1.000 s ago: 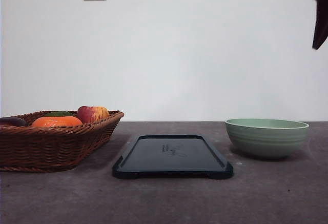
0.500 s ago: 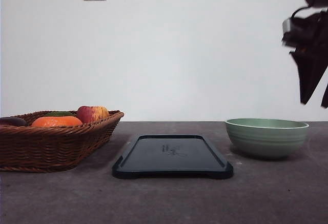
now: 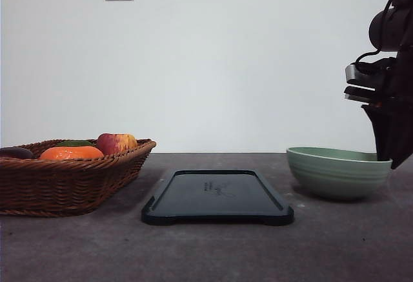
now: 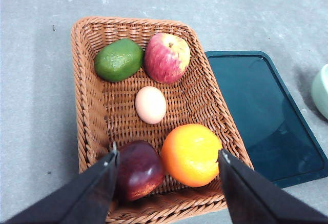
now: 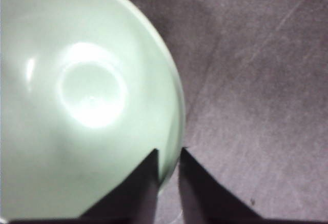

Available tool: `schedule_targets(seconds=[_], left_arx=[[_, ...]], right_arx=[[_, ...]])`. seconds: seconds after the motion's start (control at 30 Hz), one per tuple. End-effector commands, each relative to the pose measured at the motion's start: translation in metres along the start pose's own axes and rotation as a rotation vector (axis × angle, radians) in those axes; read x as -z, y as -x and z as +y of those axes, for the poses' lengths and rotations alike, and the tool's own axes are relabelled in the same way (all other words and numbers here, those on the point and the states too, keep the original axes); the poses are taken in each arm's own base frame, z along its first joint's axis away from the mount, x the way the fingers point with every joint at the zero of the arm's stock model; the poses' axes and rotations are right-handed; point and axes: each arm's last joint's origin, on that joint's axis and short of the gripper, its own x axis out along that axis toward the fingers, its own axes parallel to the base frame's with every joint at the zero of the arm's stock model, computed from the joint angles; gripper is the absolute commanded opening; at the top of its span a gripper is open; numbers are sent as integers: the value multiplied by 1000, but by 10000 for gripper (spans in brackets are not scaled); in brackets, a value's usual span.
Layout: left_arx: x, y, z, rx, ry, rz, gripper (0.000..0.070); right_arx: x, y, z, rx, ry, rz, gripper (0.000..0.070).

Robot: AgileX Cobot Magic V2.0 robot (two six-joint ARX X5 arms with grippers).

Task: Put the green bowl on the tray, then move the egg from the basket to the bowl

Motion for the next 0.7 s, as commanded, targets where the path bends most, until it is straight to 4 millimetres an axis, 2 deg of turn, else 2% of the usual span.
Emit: schedule_targets(seconds=[0.0,0.13,0.33,0.53,0.67], left_arx=[[-6,2,-2,6,-8,-22,390],[-6,3,-2,6,-8,-22,390],[-6,2,-2,6,-8,-22,390],[-6,2,-2,5,-8,-22,390],[-6,2,-2,6,-8,-22,390]], right_arx=[[-6,1,0,2,11,-13,0],[-12,13,3,1,9,2,0],[-23,48,21,-11,30,54,0],[-39,77,61,-43,129,-18,0],[-46,86,91,-74,193,-64,0]])
